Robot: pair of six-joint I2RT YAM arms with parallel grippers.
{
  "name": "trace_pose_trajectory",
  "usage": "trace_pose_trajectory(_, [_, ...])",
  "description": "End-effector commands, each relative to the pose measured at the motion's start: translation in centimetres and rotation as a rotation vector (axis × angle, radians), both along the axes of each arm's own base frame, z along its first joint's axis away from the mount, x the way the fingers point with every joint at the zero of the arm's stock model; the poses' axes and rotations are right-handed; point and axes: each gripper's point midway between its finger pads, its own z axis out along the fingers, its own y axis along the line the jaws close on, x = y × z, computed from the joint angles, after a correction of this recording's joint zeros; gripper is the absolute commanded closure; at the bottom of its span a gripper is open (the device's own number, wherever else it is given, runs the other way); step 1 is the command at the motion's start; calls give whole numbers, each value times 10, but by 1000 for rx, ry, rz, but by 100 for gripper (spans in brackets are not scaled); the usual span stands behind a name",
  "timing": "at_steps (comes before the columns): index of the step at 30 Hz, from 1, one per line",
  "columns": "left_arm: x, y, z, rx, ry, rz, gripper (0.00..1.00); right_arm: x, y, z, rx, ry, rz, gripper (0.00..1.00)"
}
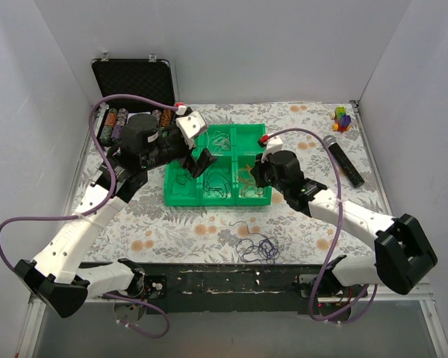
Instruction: Untangle the cables
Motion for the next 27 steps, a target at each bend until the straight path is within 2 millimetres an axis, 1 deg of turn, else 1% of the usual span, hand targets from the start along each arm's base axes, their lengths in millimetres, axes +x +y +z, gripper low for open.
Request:
trace_pose_trajectory(1, [-5,6,16,-21,-43,9,7,-3,2,-26,3,66,-5,99])
trace_pose_trajectory(3, [-5,6,17,-24,-45,9,7,-4,-2,-38,-15,92,-21,99])
trace_pose_trajectory(5, [-5,6,18,-26,-45,8,7,-4,-3,-43,-27,104,-26,98])
trace_pose_trajectory(8, [-5,6,20,-31,-47,8,7,-1,-3,-40,-39,102,-29,79])
trace_pose_trajectory(10, [-5,6,22,-34,-50,9,7,2,-2,-37,-57,107,-31,60])
trace_pose_trajectory(11, [-5,5,23,-36,-50,7,7,2,-4,-36,-70,116,-36,53])
trace_pose_trajectory(13, [-6,5,24,-39,-49,7,6,1,-7,-26,-65,99,-44,45])
trace_pose_trajectory(15, [-7,6,25,-38,-50,6,6,-4,-12,-10,-37,64,-50,41])
trace_pose_trajectory(16, [-7,6,26,-38,-52,6,6,-8,-16,-7,-34,61,-54,41])
trace_pose_trajectory(17, [-7,6,25,-37,-52,3,6,-13,-19,0,-23,53,-48,40])
trace_pose_trajectory(19, [-7,6,27,-38,-55,6,6,-27,-22,5,5,55,-32,38])
trace_pose_trajectory(20, [-7,6,27,-38,-55,6,6,-32,-23,11,25,41,-23,37])
trace_pose_trajectory(21, [-7,6,27,-38,-55,7,6,-44,-26,4,7,72,-11,37])
trace_pose_trajectory(22, [-7,7,28,-39,-58,7,6,-53,-27,4,9,79,5,37])
trace_pose_trajectory(25, [-9,8,29,-39,-58,7,6,-90,-22,-11,6,135,82,36])
trace_pose_trajectory(26, [-9,8,28,-38,-55,7,6,-108,-15,-19,2,159,123,35])
trace_pose_trajectory(27, [-9,8,28,-37,-56,8,6,-121,-14,-28,-7,184,141,34])
